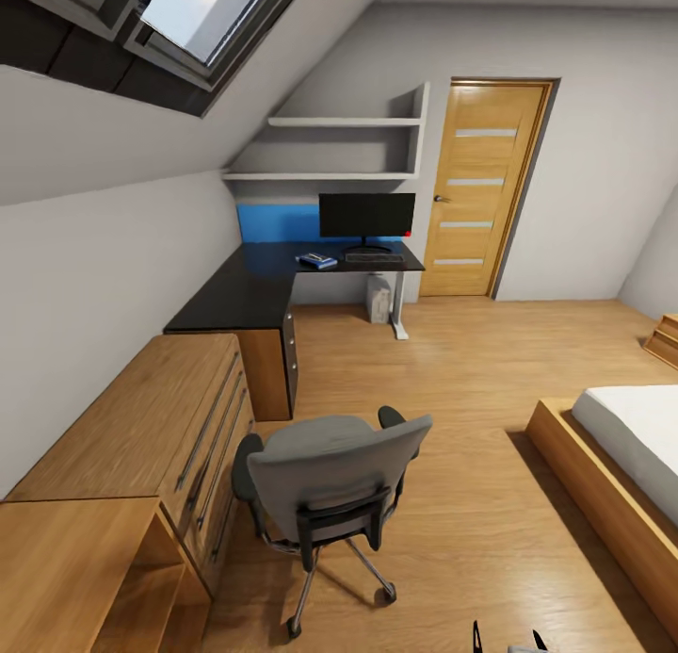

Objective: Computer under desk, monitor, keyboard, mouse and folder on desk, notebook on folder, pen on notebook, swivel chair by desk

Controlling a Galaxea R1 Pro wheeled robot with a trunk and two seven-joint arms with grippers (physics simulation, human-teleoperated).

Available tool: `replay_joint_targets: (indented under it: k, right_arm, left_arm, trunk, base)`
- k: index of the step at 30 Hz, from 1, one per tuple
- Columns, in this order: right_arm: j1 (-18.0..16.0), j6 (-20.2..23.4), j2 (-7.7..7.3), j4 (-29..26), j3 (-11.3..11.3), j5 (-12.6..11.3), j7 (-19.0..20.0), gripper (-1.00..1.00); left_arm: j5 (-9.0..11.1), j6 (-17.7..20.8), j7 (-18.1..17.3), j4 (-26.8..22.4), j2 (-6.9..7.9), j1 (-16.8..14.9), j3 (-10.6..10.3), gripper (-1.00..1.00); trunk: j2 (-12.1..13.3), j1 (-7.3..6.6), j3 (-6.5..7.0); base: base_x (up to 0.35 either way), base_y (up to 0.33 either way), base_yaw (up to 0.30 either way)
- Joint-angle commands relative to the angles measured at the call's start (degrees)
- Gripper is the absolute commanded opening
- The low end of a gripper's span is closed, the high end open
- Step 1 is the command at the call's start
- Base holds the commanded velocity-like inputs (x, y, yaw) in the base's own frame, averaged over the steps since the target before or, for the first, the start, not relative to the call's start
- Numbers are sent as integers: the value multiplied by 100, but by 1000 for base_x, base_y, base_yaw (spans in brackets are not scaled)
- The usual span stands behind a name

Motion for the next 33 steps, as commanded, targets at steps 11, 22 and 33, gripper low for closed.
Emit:
replay_joint_targets:
  k: [11, 22, 33]
  right_arm:
    - [-1, 12, -17, 4, 47, -17, -50, 100]
    - [-2, 519, -19, 9, 48, -18, -52, 100]
    - [-20, 521, 31, -287, 42, 20, 19, 100]
  left_arm:
    - [46, -1, 76, -19, -138, -2, -53, 100]
    - [361, 850, 79, -203, -191, -2, -61, 100]
    - [922, 3823, 76, -1741, -114, -107, -53, 100]
  trunk:
    - [-366, 198, -169]
    - [-808, 440, -367]
    - [-1249, 682, -564]
  base:
    - [0, 0, 1]
    - [0, 0, 0]
    - [0, 0, 0]
